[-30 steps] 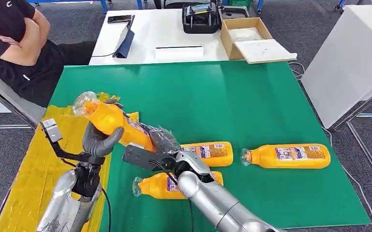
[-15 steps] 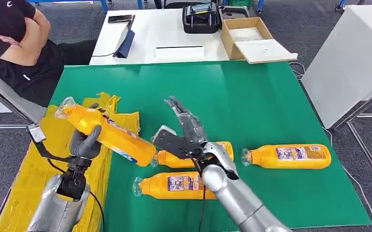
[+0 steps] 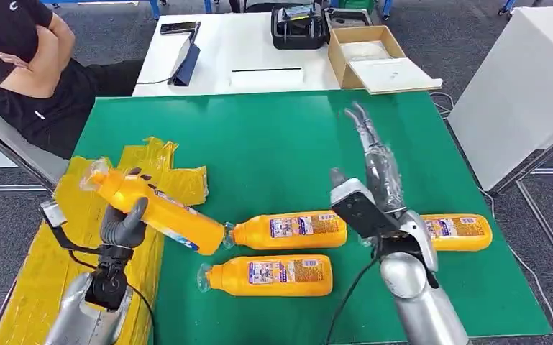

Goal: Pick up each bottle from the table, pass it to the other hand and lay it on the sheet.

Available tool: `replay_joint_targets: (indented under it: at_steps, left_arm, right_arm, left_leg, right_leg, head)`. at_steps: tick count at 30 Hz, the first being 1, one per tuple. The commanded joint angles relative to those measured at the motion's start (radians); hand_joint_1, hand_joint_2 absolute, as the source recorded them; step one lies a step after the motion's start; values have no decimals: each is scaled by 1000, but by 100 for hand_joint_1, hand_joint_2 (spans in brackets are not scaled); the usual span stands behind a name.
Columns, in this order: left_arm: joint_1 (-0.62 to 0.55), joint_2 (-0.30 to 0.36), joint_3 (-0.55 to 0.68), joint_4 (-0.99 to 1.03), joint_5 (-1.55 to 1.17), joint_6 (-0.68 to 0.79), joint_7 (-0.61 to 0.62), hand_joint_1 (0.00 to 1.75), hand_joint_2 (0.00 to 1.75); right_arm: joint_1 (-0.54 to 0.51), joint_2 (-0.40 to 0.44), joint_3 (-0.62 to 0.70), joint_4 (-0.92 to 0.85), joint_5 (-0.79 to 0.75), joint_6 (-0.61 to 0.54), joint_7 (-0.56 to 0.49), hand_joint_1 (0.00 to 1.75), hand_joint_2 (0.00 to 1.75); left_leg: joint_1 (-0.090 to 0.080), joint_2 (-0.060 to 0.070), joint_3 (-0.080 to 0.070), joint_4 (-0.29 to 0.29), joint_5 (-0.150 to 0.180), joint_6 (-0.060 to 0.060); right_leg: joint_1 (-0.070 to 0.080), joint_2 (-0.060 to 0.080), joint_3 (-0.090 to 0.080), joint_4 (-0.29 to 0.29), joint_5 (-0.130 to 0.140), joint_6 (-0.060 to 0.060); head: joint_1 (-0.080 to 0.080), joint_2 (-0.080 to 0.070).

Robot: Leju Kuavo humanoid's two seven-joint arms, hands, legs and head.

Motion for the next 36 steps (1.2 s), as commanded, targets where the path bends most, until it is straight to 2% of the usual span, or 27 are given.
replay_joint_targets:
  at_steps: [1, 2, 5, 13, 14, 15, 17, 18, 19, 20, 22, 24, 25, 26, 27, 28, 30, 33, 35, 36]
  left_arm:
    - [58, -80, 151, -446, -384, 339, -170, 175, 175]
    - [54, -86, 144, -511, -445, 410, -199, 175, 175]
    - [35, -43, 73, -634, -608, 638, -262, 175, 175]
    - [41, -31, 57, -615, -597, 665, -272, 175, 175]
    - [38, -22, 51, -609, -612, 684, -307, 175, 175]
    - [28, -1, 27, -604, -677, 745, -331, 175, 175]
    - [-3, 45, -52, -581, -952, 993, -299, 175, 175]
    - [-15, 62, -88, -558, -1025, 1035, -267, 175, 175]
    - [-28, 50, -101, -537, -1101, 1059, -261, 175, 175]
    - [-41, 27, -112, -499, -1203, 1059, -247, 175, 175]
    - [-55, -15, -115, -447, -1353, 1059, -230, 175, 175]
    - [-98, -141, -33, -360, -1743, 1059, -211, 175, 175]
    - [-107, -136, -40, -329, -1756, 1059, -202, 175, 175]
    - [-130, -159, -47, -256, -1812, 1059, -179, 175, 175]
    - [-149, -159, -55, -217, -1878, 1059, -139, 175, 175]
    - [-162, -161, -55, -200, -1972, 1059, -96, 175, 175]
    - [-210, -111, -131, -36, -2078, 1059, 38, 175, 175]
    - [-218, -109, -129, 1, -2097, 1059, 51, 175, 175]
    - [-243, -75, -193, 80, -2137, 1059, 132, 175, 175]
    - [-243, -75, -193, 80, -2137, 1059, 132, 175, 175]
  right_arm:
    - [79, -82, -234, -96, -35, 55, -26, 0, 0]
    - [102, -86, -247, -102, -34, 58, -29, 0, 0]
    - [162, -94, -266, -115, -38, 57, -45, 0, 0]
    - [159, -91, -258, -116, -40, 58, -47, 0, 0]
    - [161, -93, -256, -117, -40, 57, -44, 0, 0]
    - [179, -101, -259, -124, -44, 51, -39, 0, 0]
    - [222, -111, -269, -138, -51, 40, -37, 0, 0]
    - [239, -111, -276, -145, -58, 34, -38, 0, 0]
    - [254, -111, -281, -153, -59, 32, -36, 0, 0]
    - [263, -110, -283, -158, -59, 31, -36, 0, 0]
    - [262, -104, -281, -159, -59, 31, -35, 0, 0]
    - [213, -91, -259, -133, -46, 48, -16, 0, 0]
    - [203, -89, -254, -126, -47, 50, -14, 0, 0]
    - [173, -91, -243, -104, -50, 54, -6, 0, 0]
    - [153, -95, -237, -87, -54, 56, -2, 0, 0]
    - [132, -101, -229, -68, -65, 62, 0, 0, 0]
    - [97, -128, -210, -24, -97, 70, -9, 0, 0]
    - [94, -131, -209, -19, -102, 71, -10, 0, 0]
    - [100, -135, -203, -14, -114, 70, -24, 0, 0]
    - [100, -135, -203, -14, -114, 70, -24, 0, 0]
  left_leg:
    - [1, -5, -2, 3, -1, -1]
    - [1, -6, -1, 4, -2, -2]
    - [2, -7, -2, 4, -1, -2]
    - [0, -3, 0, 1, -1, -2]
    - [0, -3, 1, 1, -1, -2]
    - [0, -2, 1, 1, -1, -2]
    - [0, -4, 1, 1, -1, -2]
    - [0, -6, 1, 0, 0, -2]
    - [1, -7, 1, 0, 0, -2]
    - [0, -10, 3, 1, -1, -3]
    - [0, -9, 3, 0, 0, -2]
    - [-1, -7, 3, -1, 0, -2]
    - [-1, -7, 3, -1, 1, -2]
    - [-2, -6, 5, 0, 0, -2]
    - [-1, -3, 2, 0, 0, -1]
    - [-2, -4, 3, 0, 1, -1]
    - [-2, -5, 2, 0, 2, -2]
    - [-3, -4, 3, -1, 3, -2]
    - [-3, -5, 4, -1, 3, 0]
    - [-3, -5, 4, -1, 4, -1]
  right_leg:
    - [2, -7, 0, 1, -2, 0]
    - [1, -9, 2, 2, -3, 1]
    - [3, -10, 1, 1, -3, 1]
    - [0, -5, 1, 0, -1, 0]
    - [0, -6, 2, 1, -2, 0]
    - [0, -5, 2, 0, -1, 0]
    - [0, -7, 3, 1, -2, 0]
    - [1, -9, 3, 0, -2, 0]
    - [1, -9, 2, 0, -1, 0]
    - [1, -14, 6, 1, -4, 0]
    - [0, -12, 5, -1, -3, 0]
    - [0, -10, 5, -1, -2, 1]
    - [-1, -10, 5, -1, -1, 1]
    - [-1, -11, 6, 0, -2, 2]
    - [0, -6, 3, 0, 0, 1]
    - [-1, -8, 4, -1, 0, 1]
    - [-1, -9, 4, 0, 1, 2]
    - [-2, -9, 5, -1, 3, 3]
    - [-3, -8, 5, -1, 2, 3]
    - [-2, -10, 5, -1, 3, 4]
  head:
    - [0, 0]
    - [0, 0]
    - [0, 0]
    - [0, 0]
    - [0, 0]
    - [0, 0]
    - [0, 0]
    - [0, 0]
    - [0, 0]
    - [0, 0]
    - [0, 0]
    - [0, 0]
    - [0, 0]
    - [-1, 0]
    - [0, 0]
    - [0, 0]
    - [0, 0]
    - [0, 0]
    - [0, 0]
    - [0, 0]
